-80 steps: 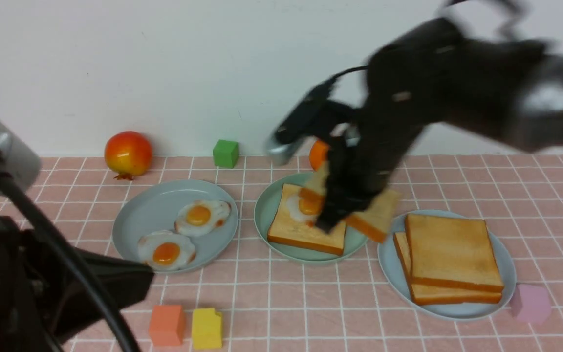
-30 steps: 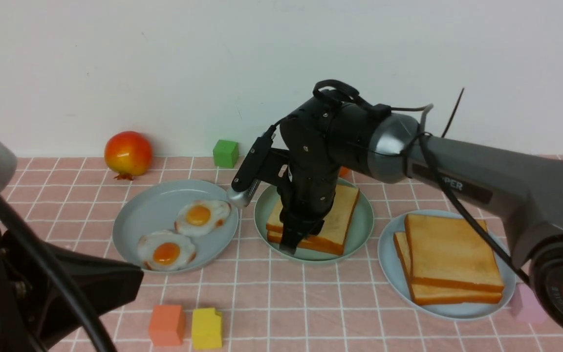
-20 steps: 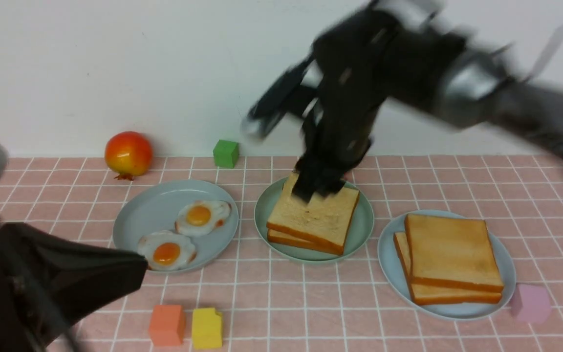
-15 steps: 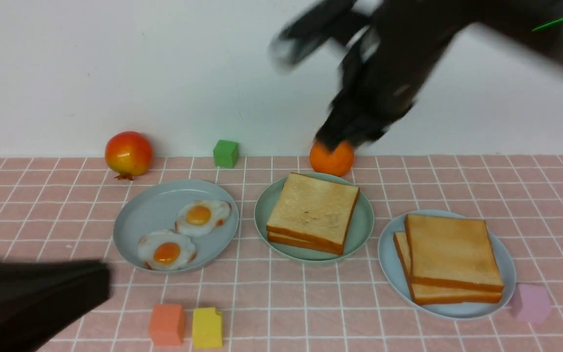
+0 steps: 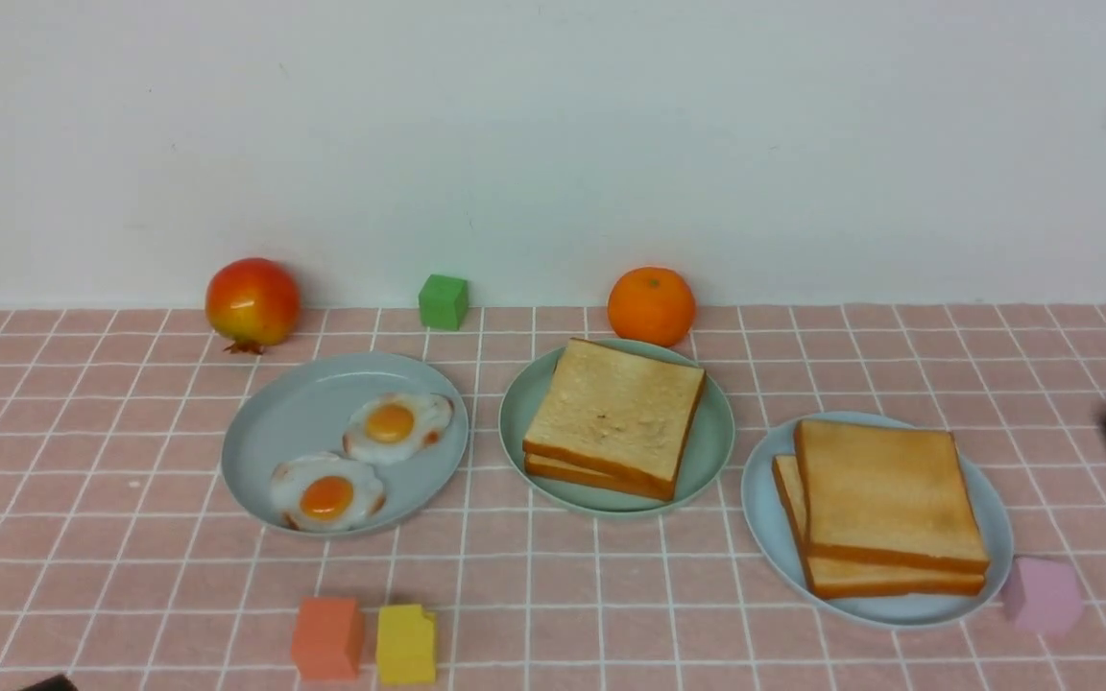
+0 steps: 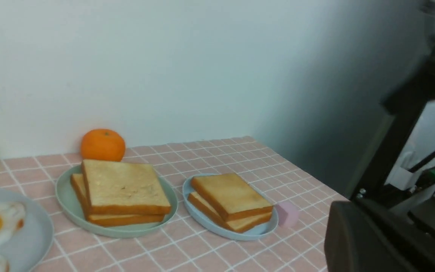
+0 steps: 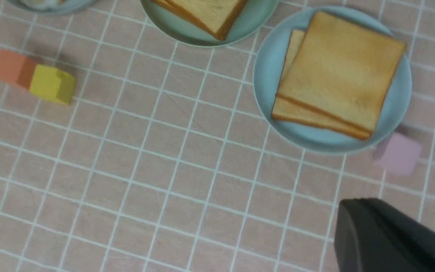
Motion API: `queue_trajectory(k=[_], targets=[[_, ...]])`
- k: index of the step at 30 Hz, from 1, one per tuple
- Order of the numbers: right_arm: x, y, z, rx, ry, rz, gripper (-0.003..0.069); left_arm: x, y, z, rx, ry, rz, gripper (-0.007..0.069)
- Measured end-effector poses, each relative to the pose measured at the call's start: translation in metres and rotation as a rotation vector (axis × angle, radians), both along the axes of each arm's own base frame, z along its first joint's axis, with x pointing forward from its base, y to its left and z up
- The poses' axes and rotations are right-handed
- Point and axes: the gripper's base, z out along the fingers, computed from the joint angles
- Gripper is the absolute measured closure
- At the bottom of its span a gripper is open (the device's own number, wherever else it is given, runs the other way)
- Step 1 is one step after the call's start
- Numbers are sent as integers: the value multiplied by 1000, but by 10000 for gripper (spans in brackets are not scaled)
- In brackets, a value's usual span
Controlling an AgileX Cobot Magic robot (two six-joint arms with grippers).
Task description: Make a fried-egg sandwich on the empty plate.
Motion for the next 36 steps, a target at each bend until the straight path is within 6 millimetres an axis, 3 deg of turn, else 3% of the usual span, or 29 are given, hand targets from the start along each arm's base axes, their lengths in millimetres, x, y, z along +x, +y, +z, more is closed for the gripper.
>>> queue_trajectory(k=[6, 13, 19, 23, 27, 28, 30, 32, 35, 36], targets=[[-23, -18, -16, 81, -100, -14, 653, 1, -2, -9, 24, 27, -8, 612], [-23, -18, -35, 45, -39, -25, 647, 0, -3, -12, 45, 46, -24, 612], [-23, -20, -37, 25, -32, -31, 644, 0, -3, -12, 47, 49, -26, 612], [-24, -31, -37, -6, -115, -61, 648, 0, -3, -12, 49, 50, -27, 612], [-31, -58, -64, 16, -279, -161, 665, 0, -3, -12, 50, 51, -27, 612], [-34, -61, -76, 16, -288, -174, 665, 0, -3, -12, 50, 51, -27, 612], [-48, -75, -122, 61, -397, -276, 665, 0, -3, -13, 53, 54, -30, 612], [-55, -80, -142, 75, -480, -332, 665, 0, -4, -13, 55, 56, -31, 612], [-68, -86, -189, 75, -548, -422, 665, 0, -4, -13, 57, 58, -33, 612], [-68, -86, -191, 77, -550, -425, 665, 0, -4, -13, 57, 58, -33, 612]])
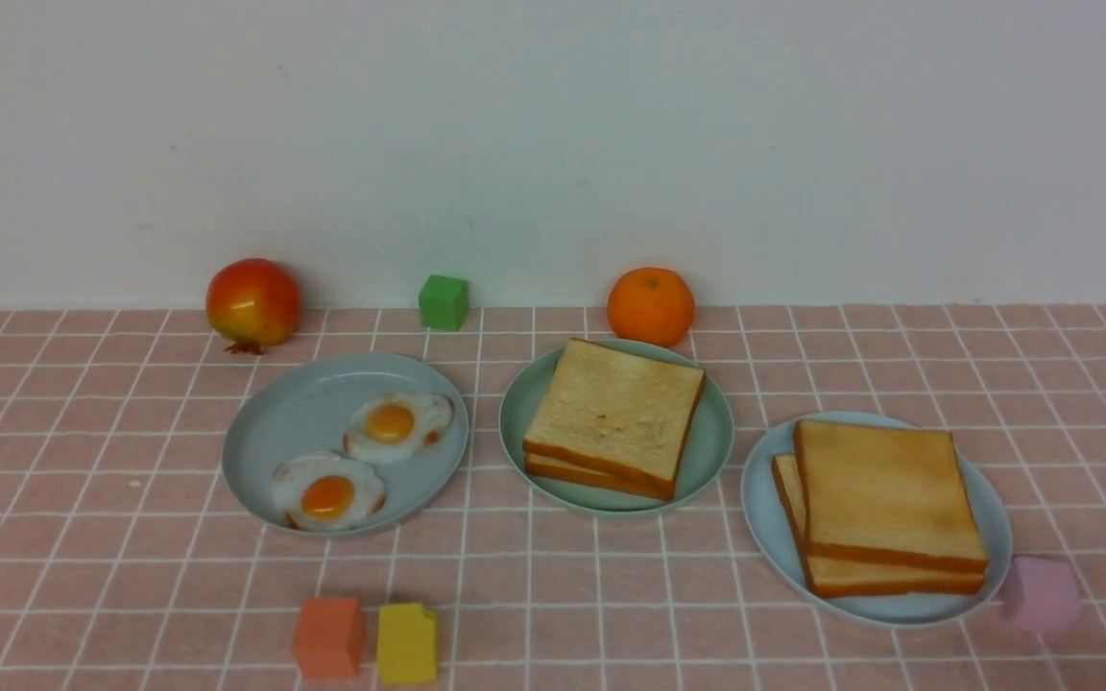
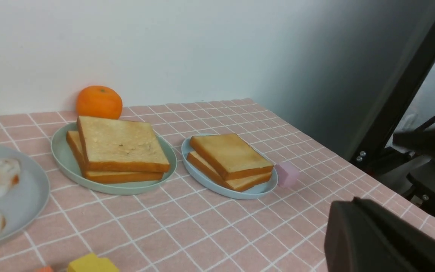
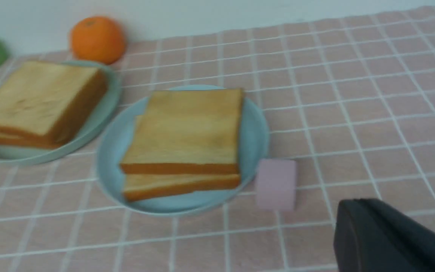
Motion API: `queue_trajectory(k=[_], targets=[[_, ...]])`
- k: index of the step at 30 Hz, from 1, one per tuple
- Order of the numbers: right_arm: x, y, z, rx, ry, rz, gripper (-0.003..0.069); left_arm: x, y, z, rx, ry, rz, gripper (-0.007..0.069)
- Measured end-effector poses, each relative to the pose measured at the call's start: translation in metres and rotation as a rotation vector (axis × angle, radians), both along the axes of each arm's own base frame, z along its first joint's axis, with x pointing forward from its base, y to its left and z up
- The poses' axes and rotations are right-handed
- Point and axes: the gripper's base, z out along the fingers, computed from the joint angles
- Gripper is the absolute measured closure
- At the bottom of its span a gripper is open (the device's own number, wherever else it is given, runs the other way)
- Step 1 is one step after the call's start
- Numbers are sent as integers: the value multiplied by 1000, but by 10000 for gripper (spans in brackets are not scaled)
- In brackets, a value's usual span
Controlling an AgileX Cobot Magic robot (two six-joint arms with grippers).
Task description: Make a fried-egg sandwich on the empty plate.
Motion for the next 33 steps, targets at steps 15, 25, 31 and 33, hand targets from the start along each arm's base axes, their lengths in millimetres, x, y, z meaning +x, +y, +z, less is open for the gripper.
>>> queue_trajectory(k=[15, 25, 31, 33], targets=[[-12, 2, -39, 68, -33, -18, 665, 0, 0, -1, 5, 5, -4, 608], [-13, 2, -39, 86, -17, -25, 665, 0, 0, -1, 5, 5, -4, 602], [-13, 2, -39, 123, -12, -38, 665, 0, 0, -1, 5, 5, -4, 601], [-13, 2, -39, 124, -12, -38, 665, 0, 0, -1, 5, 5, -4, 601]])
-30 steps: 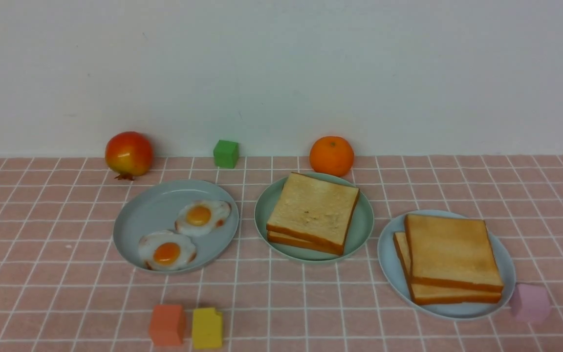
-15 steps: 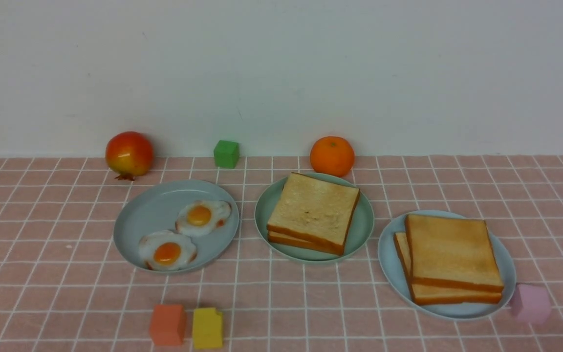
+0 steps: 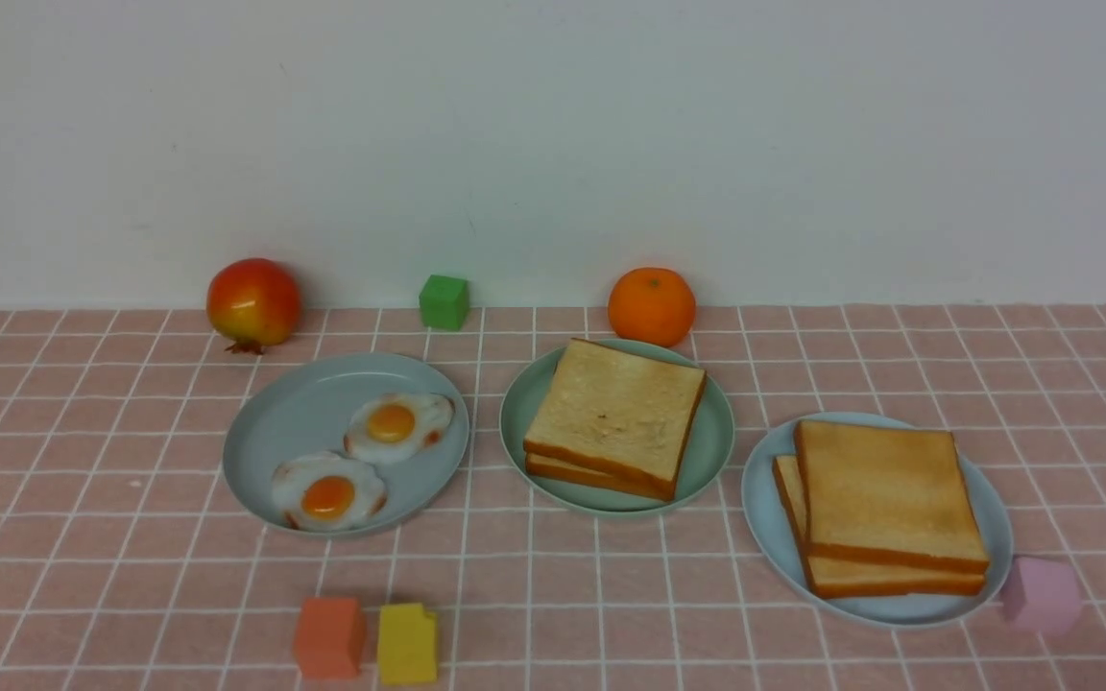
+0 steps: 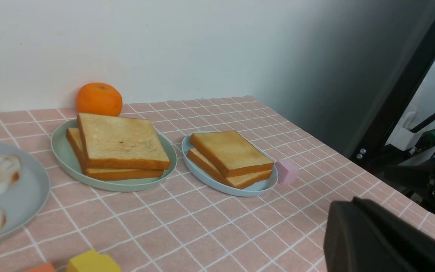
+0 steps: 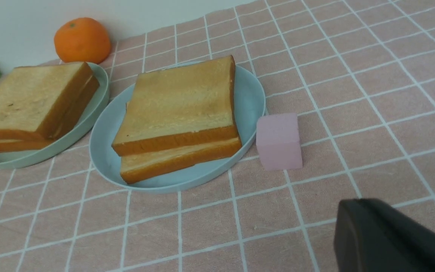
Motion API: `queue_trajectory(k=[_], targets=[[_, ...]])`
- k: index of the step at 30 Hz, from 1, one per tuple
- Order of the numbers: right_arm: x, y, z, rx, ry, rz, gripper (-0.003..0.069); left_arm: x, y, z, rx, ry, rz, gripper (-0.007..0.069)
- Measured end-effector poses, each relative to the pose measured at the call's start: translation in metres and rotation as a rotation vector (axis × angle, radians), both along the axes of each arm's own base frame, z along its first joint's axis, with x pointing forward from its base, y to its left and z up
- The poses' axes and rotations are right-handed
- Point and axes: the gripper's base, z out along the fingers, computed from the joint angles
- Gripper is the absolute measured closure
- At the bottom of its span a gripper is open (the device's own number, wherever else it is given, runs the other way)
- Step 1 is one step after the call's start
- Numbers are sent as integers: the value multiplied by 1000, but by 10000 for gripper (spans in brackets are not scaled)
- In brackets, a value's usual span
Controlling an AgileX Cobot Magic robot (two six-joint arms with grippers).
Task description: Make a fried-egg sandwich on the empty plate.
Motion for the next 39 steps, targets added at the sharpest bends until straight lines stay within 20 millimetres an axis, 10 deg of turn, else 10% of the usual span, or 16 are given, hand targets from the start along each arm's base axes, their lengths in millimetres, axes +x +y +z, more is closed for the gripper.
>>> queue_trajectory(k=[23, 33, 39], targets=[[0, 0, 0, 1, 2, 0, 655, 8, 7, 1, -57, -63, 147, 585], [0, 0, 0, 1, 2, 0, 648, 24, 31, -83, 93, 246, 664, 612], [0, 0, 0, 1, 5, 0, 648, 23, 33, -88, 84, 311, 697, 612]])
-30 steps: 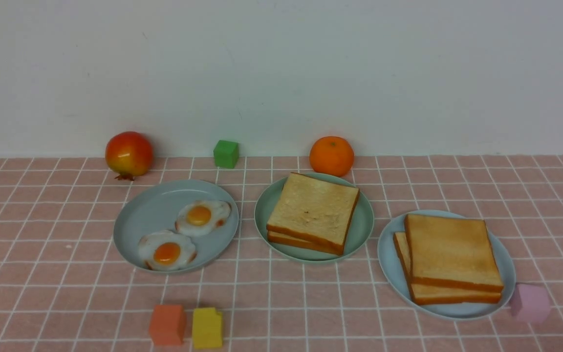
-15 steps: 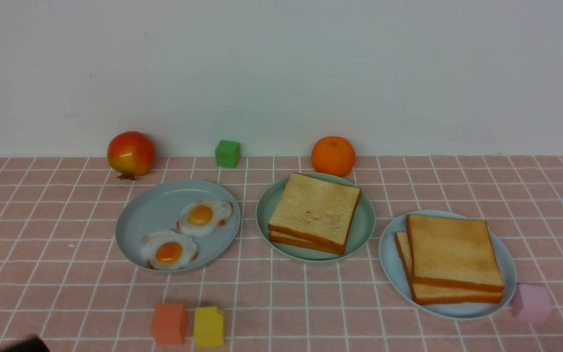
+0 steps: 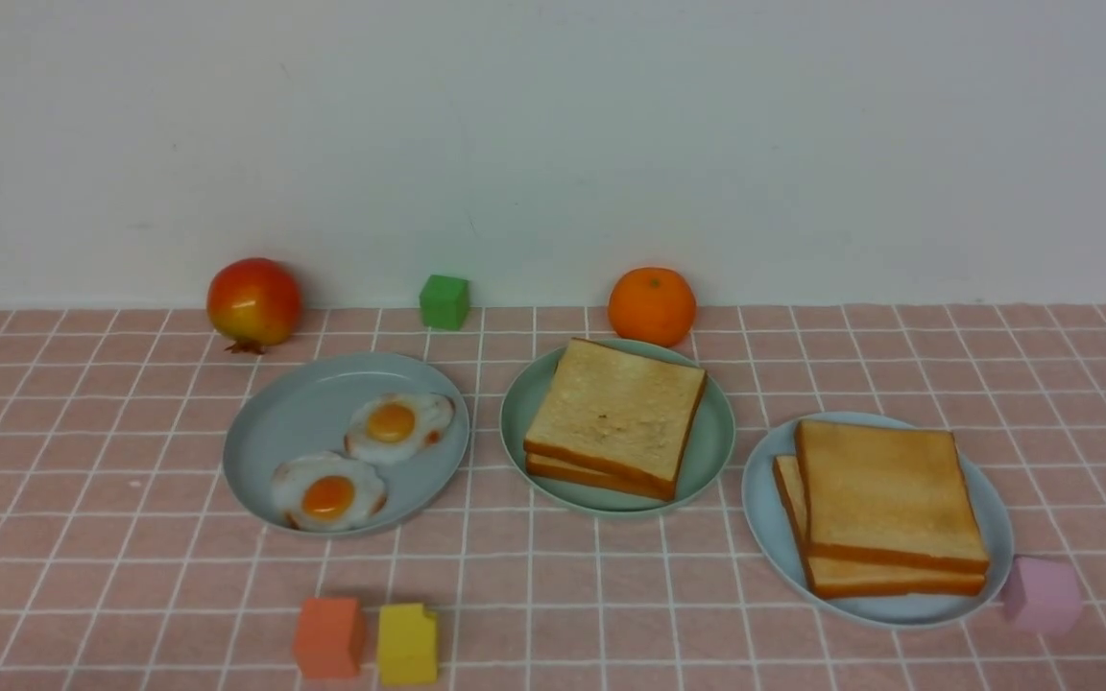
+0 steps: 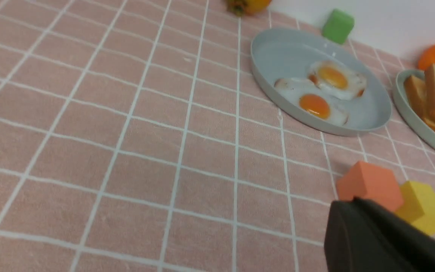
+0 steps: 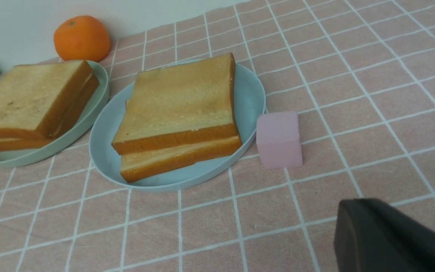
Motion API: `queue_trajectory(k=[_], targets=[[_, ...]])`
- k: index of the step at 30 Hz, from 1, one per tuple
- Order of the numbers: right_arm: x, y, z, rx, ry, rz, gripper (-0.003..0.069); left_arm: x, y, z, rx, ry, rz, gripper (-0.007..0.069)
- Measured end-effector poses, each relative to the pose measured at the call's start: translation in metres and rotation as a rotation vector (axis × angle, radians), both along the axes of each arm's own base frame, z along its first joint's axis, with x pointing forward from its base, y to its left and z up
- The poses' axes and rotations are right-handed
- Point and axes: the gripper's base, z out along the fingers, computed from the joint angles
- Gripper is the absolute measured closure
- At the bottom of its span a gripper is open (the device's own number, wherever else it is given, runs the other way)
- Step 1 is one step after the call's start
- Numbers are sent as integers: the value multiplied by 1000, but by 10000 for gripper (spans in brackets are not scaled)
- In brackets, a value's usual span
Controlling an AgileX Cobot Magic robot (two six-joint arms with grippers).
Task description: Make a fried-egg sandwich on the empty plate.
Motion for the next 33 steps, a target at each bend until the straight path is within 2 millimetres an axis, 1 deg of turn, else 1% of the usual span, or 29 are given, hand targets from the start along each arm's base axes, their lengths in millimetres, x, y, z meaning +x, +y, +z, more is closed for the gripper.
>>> queue_trajectory(k=[33], targets=[[0, 0, 0, 1, 0, 0, 623, 0, 0, 0, -2, 3, 1, 612]])
